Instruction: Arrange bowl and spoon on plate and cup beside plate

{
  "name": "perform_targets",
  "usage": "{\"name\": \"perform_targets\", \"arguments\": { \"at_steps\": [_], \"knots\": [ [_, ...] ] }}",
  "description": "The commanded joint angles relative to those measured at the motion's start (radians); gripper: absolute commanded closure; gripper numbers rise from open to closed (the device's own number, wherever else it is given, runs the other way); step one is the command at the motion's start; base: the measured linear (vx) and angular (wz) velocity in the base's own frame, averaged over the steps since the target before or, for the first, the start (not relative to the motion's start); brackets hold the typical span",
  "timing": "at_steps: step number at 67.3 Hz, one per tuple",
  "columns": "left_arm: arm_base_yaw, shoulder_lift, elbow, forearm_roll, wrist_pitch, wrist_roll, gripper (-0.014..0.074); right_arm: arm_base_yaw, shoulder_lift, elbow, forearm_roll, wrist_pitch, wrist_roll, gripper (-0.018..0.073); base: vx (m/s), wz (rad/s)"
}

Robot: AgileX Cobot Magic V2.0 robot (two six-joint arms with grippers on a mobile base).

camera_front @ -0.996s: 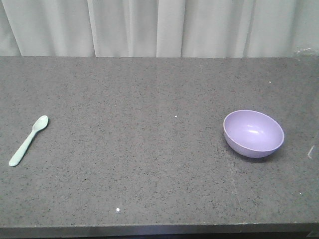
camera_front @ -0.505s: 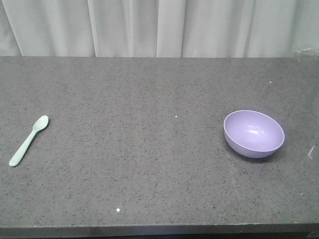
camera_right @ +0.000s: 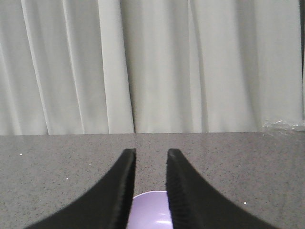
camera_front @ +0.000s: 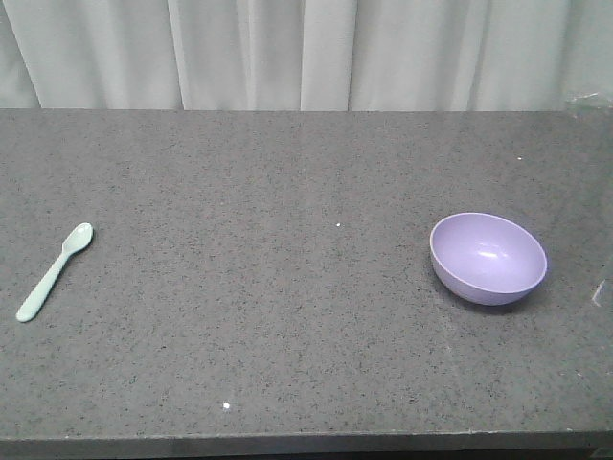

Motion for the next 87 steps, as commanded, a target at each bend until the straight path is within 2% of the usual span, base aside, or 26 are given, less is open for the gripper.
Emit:
{"name": "perform_targets", "arguments": {
  "at_steps": [1, 5, 10, 17, 25, 33, 43, 53, 71, 87],
  "knots": [
    [-0.009, 0.157, -0.147, -0.014, 0.149, 0.112, 0.0350, 0.002, 0.100, -0.068, 0.049, -0.071, -0.028, 0.0206, 0.00, 0.00],
    [-0.009, 0.256, -0.235, -0.037, 0.263, 0.174, 0.0254, 0.002, 0.152, -0.067, 0.094, -0.133, -0.028, 0.0073, 0.00, 0.00],
    [-0.009, 0.361, -0.317, -0.061, 0.377, 0.225, 0.0165, 0.002, 0.193, -0.065, 0.097, -0.158, -0.030, -0.0041, 0.00, 0.00],
    [-0.009, 0.482, -0.414, -0.091, 0.470, 0.254, 0.0094, 0.002, 0.225, -0.065, 0.097, -0.159, -0.031, -0.0108, 0.00, 0.00],
    [-0.009, 0.597, -0.510, -0.110, 0.527, 0.259, 0.0084, 0.002, 0.234, -0.065, 0.097, -0.157, -0.032, -0.0102, 0.00, 0.00],
    [-0.009, 0.728, -0.617, -0.133, 0.560, 0.297, 0.0084, 0.002, 0.234, -0.065, 0.097, -0.153, -0.032, -0.0077, 0.00, 0.00],
    [-0.009, 0.899, -0.752, -0.196, 0.664, 0.354, 0.0084, 0.002, 0.234, -0.065, 0.097, -0.126, -0.033, -0.0048, 0.00, 0.00],
    [-0.009, 1.050, -0.854, -0.189, 0.729, 0.359, 0.0084, 0.002, 0.234, -0.065, 0.097, -0.104, -0.033, -0.0038, 0.00, 0.00],
    [-0.006, 1.247, -0.899, -0.176, 0.720, 0.368, 0.0084, 0.002, 0.234, -0.065, 0.097, -0.073, -0.033, -0.0035, 0.00, 0.00],
    [-0.004, 1.379, -0.899, -0.160, 0.646, 0.383, 0.0092, 0.002, 0.234, -0.065, 0.097, -0.068, -0.034, -0.0035, 0.00, 0.00]
  ]
}}
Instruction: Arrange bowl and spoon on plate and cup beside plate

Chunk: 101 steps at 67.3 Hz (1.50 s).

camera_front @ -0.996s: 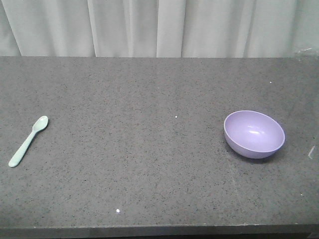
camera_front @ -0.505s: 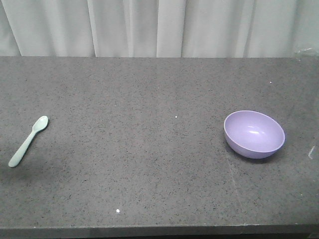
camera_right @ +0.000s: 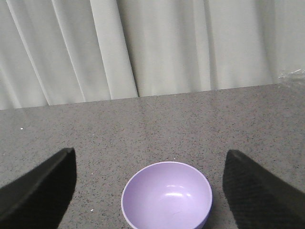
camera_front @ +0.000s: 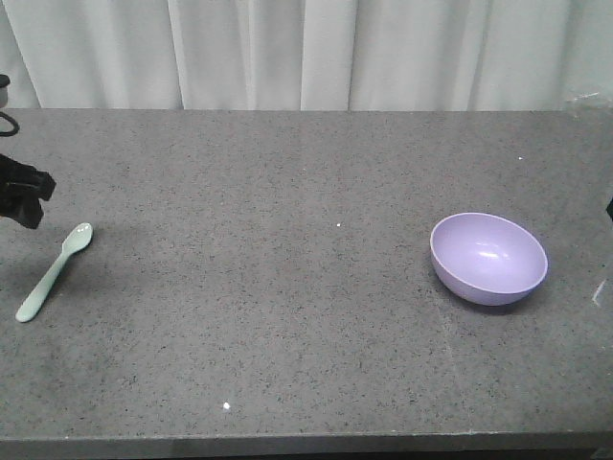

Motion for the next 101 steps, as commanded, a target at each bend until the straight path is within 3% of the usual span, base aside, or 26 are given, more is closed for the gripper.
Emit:
{"name": "perform_targets", "arguments": {
  "at_steps": [1, 40, 64, 74, 86, 101],
  "knots": [
    [-0.003, 0.003, -0.031, 0.001, -0.061, 0.002, 0.0094, 0.002, 0.007, -0.034, 0.004, -0.056, -0.011, -0.0035, 0.00, 0.00],
    [-0.003, 0.227, -0.030, 0.001, -0.106, 0.002, 0.0115, 0.002, 0.007, -0.034, 0.005, -0.048, -0.011, -0.0035, 0.00, 0.00],
    [-0.003, 0.272, -0.030, 0.000, -0.084, 0.002, 0.0132, 0.002, 0.007, -0.034, 0.005, -0.048, -0.011, -0.0035, 0.00, 0.00],
    [-0.003, 0.273, -0.030, 0.000, -0.064, 0.002, 0.0276, 0.002, 0.007, -0.034, 0.005, -0.047, -0.010, -0.0035, 0.00, 0.00],
    [-0.003, 0.273, -0.030, 0.001, -0.037, 0.005, 0.0605, 0.002, 0.007, -0.034, 0.006, -0.047, -0.010, -0.0035, 0.00, 0.00],
    [-0.005, 0.270, -0.030, -0.007, -0.030, 0.031, 0.0605, 0.002, 0.007, -0.034, 0.009, -0.037, -0.010, -0.0035, 0.00, 0.00]
  ]
}}
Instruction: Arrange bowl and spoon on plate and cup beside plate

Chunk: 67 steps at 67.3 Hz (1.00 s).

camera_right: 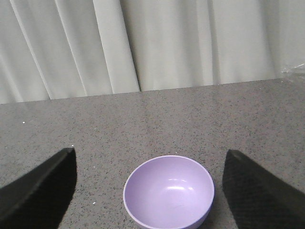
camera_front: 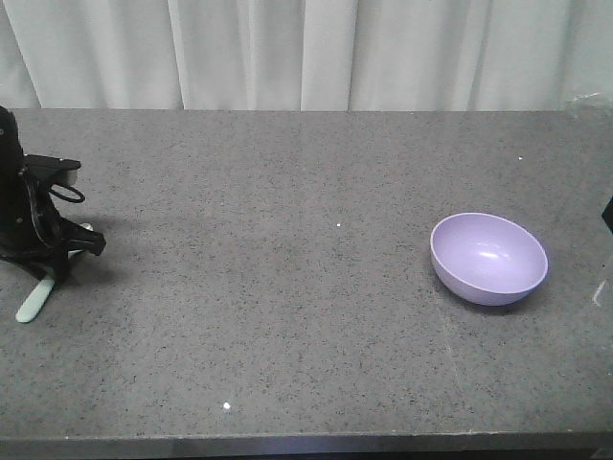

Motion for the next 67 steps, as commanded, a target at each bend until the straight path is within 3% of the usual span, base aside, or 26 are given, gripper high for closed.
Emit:
{"name": "perform_targets", "arguments": {
  "at_steps": [1, 14, 25, 48, 67],
  "knots": [
    [-0.005, -0.038, -0.018, 0.002, 0.019, 0.008, 0.0605, 0.002, 0.007, -0.034, 0.008, -0.060, -0.009, -0.0034, 0.00, 0.00],
    [-0.005, -0.114, -0.018, -0.054, -0.003, 0.042, 0.0604, 0.001, 0.046, -0.103, -0.003, -0.061, 0.025, -0.0022, 0.00, 0.00],
    [-0.005, -0.245, -0.018, -0.120, -0.067, 0.053, 0.0604, -0.008, 0.192, -0.266, -0.023, 0.010, 0.025, -0.0020, 0.00, 0.00],
    [-0.005, -0.547, -0.018, -0.223, -0.182, 0.079, 0.0604, -0.237, 0.583, -0.591, 0.000, 0.389, 0.010, -0.0020, 0.00, 0.00],
    [-0.005, -0.678, -0.018, -0.259, -0.221, 0.079, 0.0604, -0.257, 0.853, -0.612, 0.045, 0.492, -0.078, -0.0020, 0.00, 0.00]
  ]
}}
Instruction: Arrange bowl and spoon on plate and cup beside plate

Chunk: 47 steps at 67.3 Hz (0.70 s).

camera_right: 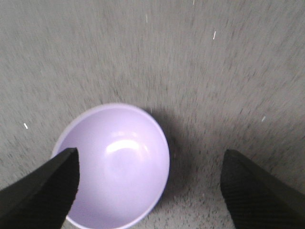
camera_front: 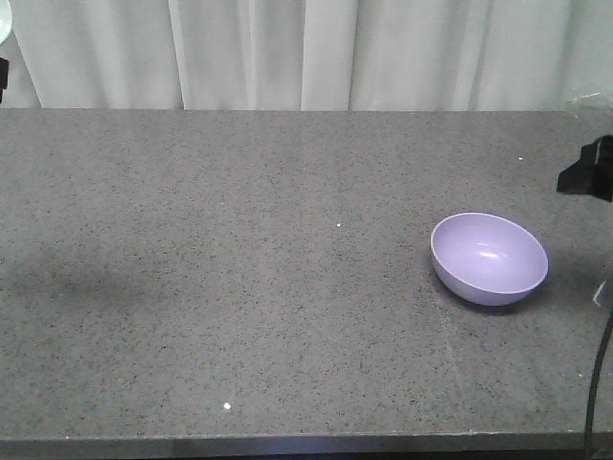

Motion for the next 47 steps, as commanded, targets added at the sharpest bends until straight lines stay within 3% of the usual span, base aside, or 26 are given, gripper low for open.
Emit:
{"name": "perform_targets", "arguments": {
  "at_steps": [1, 20, 47],
  "knots": [
    [-0.005, -0.052, -0.024, -0.029, -0.066, 0.004, 0.0604, -0.005, 0.052, -0.034, 0.040, -0.019, -0.031, -0.0020, 0.00, 0.00],
    [-0.005, -0.055, 0.000, -0.028, -0.061, 0.004, 0.0604, -0.005, 0.193, -0.034, 0.130, -0.017, -0.121, -0.0020, 0.00, 0.00],
    [-0.005, -0.055, 0.025, -0.028, -0.073, 0.004, 0.0604, 0.069, 0.286, -0.034, 0.114, -0.066, -0.150, 0.0014, 0.00, 0.00]
  ]
}}
